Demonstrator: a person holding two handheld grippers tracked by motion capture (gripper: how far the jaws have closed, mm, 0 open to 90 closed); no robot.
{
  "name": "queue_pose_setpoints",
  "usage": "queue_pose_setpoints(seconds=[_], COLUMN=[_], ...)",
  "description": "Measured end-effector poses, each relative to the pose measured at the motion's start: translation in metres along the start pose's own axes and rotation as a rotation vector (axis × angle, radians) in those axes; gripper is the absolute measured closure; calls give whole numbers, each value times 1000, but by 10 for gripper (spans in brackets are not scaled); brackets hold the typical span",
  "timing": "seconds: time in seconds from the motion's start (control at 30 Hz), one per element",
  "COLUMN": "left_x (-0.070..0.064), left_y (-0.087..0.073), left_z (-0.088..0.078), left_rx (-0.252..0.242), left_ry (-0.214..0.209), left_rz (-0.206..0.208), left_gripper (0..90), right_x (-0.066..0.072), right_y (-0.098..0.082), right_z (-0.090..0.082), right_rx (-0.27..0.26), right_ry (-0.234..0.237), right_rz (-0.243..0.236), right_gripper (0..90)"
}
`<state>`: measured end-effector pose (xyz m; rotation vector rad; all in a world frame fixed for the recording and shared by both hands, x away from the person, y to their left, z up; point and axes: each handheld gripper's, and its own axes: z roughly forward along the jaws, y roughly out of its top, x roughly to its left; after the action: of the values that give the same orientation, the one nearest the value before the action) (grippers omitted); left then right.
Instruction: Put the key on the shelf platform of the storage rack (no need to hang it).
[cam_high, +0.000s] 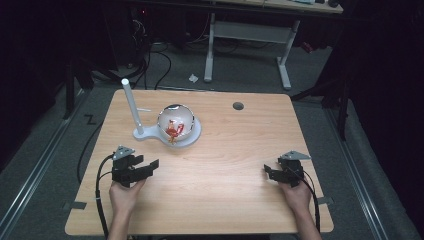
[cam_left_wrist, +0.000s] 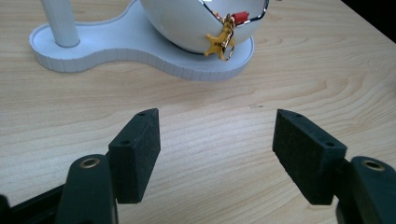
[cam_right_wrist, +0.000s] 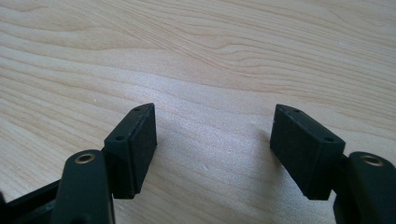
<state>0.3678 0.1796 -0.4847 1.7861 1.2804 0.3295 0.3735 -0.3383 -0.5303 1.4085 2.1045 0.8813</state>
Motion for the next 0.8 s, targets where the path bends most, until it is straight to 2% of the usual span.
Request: queue_pose_setpoints(seconds=[0.3,0.6,0.8], left_x=[-2,-9,-13], left_y=[-9,-21,-28], left_z=[12,30,39], left_rx=[23,73,82], left_ry=[3,28,59], left_rz=[9,62,102], left_gripper=[326,319,317], right_x=[0,0,0], right_y=[0,0,0], right_z=[0,0,0], right_rx=[0,1,1], right_ry=[0,0,0], right_rz=[0,1,1], right_gripper=[318,318,318])
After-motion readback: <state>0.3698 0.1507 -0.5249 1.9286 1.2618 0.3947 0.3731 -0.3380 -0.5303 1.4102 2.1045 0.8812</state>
